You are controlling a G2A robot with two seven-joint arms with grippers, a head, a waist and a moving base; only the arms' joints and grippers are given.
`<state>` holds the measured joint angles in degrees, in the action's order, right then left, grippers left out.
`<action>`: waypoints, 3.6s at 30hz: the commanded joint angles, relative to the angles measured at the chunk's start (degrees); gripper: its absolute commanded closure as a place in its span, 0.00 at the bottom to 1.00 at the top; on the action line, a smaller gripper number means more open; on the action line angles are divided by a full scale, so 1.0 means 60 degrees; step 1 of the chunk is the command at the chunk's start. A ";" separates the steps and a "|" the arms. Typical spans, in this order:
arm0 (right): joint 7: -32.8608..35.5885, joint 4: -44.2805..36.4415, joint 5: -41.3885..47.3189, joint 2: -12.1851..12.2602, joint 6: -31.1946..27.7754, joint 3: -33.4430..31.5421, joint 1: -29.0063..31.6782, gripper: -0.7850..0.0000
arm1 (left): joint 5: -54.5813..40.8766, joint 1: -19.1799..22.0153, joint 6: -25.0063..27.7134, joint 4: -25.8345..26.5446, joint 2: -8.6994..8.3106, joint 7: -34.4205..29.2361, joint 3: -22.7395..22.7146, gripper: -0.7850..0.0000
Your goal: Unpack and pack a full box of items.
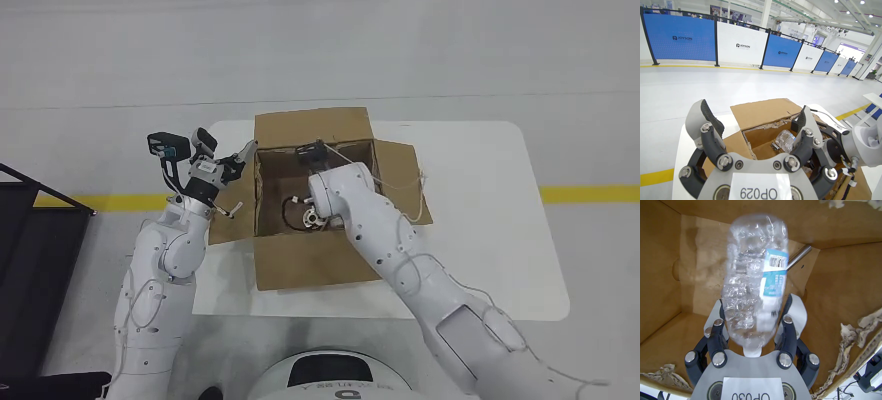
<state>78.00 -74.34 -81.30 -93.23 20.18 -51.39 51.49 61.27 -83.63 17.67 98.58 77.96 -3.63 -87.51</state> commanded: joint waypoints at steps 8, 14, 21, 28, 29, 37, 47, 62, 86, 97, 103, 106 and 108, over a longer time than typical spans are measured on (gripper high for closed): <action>0.0231 -0.5349 -0.0609 0.0552 -0.1064 -0.1843 0.2270 0.00 | -0.0001 0.0000 0.0000 0.0000 0.0000 0.0000 0.0000 0.00; -0.0277 -0.7960 -0.0087 0.0837 -0.1819 -0.3567 0.4112 0.00 | -0.0001 0.0000 0.0000 0.0000 0.0000 0.0000 0.0000 0.00; -0.0878 -0.7828 0.1987 0.1055 -0.3021 -0.5810 0.4929 0.00 | -0.0001 0.0000 0.0000 0.0000 0.0000 0.0000 0.0000 0.00; -0.1212 -0.5389 0.5604 0.1288 -0.4303 -0.8323 0.4462 0.00 | -0.0001 0.0000 0.0000 0.0000 0.0000 0.0000 0.0000 0.00; -0.1189 -0.4885 0.6356 0.1332 -0.4511 -0.8741 0.4372 0.03 | -0.0001 0.0000 0.0000 0.0000 0.0000 0.0000 0.0000 0.00; -0.0104 -0.1418 0.7154 0.1870 -0.5376 -1.0130 0.3043 0.00 | -0.0001 0.0000 0.0000 0.0000 0.0000 0.0000 0.0000 0.00; 0.1667 0.3070 0.9759 0.2410 -0.6077 -1.0271 0.0792 0.00 | -0.0001 0.0000 0.0000 0.0000 0.0000 0.0000 0.0000 0.00; 0.1667 0.4215 1.5368 0.3837 -0.6078 -0.7111 0.0542 0.00 | -0.0001 0.0000 0.0000 0.0000 0.0000 0.0000 0.0000 0.00; 0.0701 -0.2240 1.4557 0.4832 -0.3729 -0.4959 0.1418 0.00 | -0.0001 0.0000 0.0000 0.0000 0.0000 0.0000 0.0000 0.00; 0.0062 -0.1000 1.3687 0.4546 -0.3144 -0.2524 0.0084 0.00 | -0.0001 0.0000 0.0000 0.0000 0.0000 0.0000 0.0000 0.00; -0.0194 -0.0020 1.3484 0.4405 -0.2868 -0.1767 -0.0526 0.00 | -0.0001 0.0000 0.0000 0.0000 0.0000 0.0000 0.0000 0.00; -0.0196 0.0239 1.3450 0.4377 -0.2872 -0.1589 -0.0739 0.00 | -0.0001 0.0000 0.0000 0.0000 0.0000 0.0000 0.0000 0.00; -0.0199 0.0357 1.3394 0.4362 -0.2837 -0.1481 -0.0871 0.00 | 0.0221 -0.0049 -0.0049 0.0022 -0.0020 0.0036 -0.0049 0.00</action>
<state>76.82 -72.52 -0.63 -67.02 2.97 -60.59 46.69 61.50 -83.69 17.58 98.61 77.93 -3.58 -87.58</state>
